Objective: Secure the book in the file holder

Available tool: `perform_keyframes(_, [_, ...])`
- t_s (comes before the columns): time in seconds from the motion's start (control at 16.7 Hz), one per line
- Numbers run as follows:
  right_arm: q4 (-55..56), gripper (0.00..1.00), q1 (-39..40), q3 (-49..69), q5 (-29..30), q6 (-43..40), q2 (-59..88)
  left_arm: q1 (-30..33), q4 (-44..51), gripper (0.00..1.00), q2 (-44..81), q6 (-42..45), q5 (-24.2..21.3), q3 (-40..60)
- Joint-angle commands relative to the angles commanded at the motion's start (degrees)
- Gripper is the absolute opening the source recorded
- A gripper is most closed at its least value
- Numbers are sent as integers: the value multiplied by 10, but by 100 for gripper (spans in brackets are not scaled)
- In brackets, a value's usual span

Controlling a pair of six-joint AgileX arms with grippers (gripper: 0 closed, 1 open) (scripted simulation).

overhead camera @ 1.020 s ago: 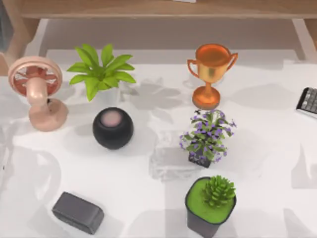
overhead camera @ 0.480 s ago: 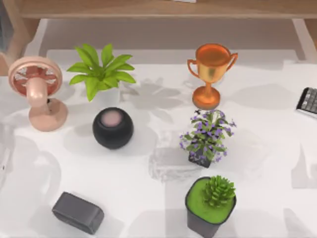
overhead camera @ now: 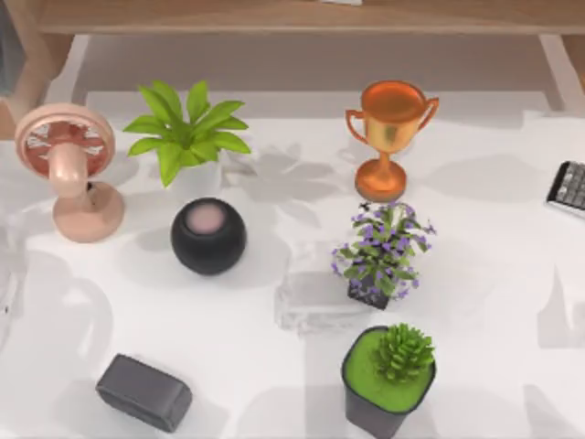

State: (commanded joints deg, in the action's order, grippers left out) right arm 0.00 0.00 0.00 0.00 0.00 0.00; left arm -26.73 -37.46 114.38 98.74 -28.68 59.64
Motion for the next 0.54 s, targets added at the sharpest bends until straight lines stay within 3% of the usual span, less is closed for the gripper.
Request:
perform_keyframes(0.18, [0,100,0,0,0,0,0,0,0,98,0,0,0,0])
perform_keyframes(0.54, [0,100,0,0,0,0,0,0,0,100,0,0,0,0])
